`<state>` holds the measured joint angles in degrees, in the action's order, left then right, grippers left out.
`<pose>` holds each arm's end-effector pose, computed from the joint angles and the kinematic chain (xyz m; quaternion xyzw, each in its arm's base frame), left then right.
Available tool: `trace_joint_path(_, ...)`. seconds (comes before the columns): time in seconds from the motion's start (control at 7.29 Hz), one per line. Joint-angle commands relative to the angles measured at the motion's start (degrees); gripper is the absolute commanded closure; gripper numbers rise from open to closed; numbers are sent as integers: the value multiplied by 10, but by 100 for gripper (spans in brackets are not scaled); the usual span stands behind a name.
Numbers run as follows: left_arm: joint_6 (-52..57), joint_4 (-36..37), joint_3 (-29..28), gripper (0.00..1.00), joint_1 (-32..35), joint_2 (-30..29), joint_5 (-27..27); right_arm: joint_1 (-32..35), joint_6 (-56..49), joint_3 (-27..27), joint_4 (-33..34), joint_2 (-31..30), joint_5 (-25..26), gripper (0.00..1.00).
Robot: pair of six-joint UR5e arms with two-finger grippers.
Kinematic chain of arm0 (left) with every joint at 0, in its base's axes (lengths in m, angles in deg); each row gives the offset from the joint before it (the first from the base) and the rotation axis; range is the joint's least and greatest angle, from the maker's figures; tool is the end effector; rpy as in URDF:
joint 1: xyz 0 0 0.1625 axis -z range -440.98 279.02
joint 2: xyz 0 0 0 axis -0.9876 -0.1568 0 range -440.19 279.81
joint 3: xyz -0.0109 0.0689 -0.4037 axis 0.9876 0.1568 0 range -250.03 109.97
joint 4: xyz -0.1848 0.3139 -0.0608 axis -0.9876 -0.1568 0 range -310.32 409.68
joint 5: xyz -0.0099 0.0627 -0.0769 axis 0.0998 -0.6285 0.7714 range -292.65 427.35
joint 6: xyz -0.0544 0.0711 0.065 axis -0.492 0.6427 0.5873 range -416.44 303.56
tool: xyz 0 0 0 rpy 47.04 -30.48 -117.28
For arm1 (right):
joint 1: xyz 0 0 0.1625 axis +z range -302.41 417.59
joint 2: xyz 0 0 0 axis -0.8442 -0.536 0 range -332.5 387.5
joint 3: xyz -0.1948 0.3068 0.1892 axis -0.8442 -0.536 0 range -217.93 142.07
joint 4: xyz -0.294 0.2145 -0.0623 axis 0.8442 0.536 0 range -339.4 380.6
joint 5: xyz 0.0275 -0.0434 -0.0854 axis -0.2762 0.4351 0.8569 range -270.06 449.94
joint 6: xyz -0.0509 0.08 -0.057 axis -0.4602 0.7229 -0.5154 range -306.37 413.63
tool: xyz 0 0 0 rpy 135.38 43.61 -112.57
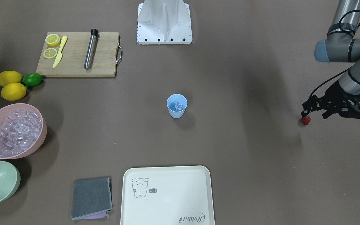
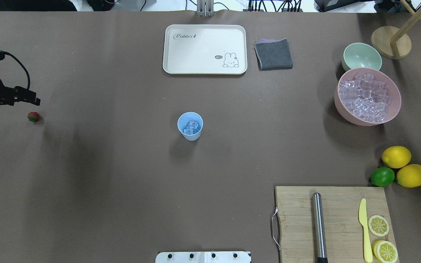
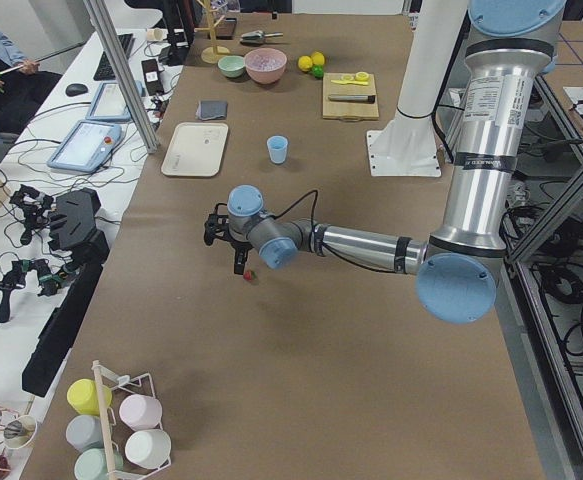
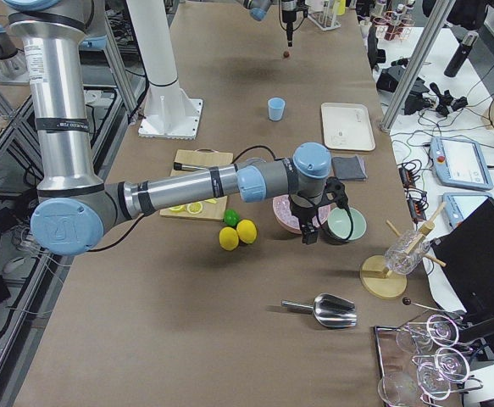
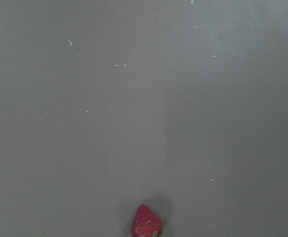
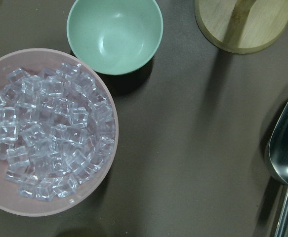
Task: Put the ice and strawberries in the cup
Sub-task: 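Lower the left gripper onto the red strawberry and grasp it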
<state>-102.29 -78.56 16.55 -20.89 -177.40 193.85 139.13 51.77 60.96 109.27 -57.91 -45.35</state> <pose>0.2052 -0.4918 0.5455 0.0893 0.4399 -0.0117 0.8935 -0.0171 -0.4866 0.5404 0.0968 -0.3881 -0.1317 0.9070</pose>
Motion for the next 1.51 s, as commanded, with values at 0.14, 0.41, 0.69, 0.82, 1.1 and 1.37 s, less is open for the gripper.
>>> trace_joint_path(0.14,-1,-1,-28,3,-22,-1,-40,0,1,6,0,4,0,1)
trace_joint_path(0.41,-4,2,-37,3,-42,-5,-65,0,2,6,0,6,0,1)
trace_joint_path(0.69,-5,2,-40,23,-45,-5,-66,0,5,6,0,6,0,1)
trace_joint_path(0.82,-5,2,-43,27,-45,-4,-66,0,5,7,0,7,0,1)
trace_joint_path(1.1,-6,3,-45,59,-45,-4,-66,0,7,7,0,6,0,1)
trace_joint_path(1.37,-12,4,-40,100,-45,-5,-66,0,9,7,0,8,0,1)
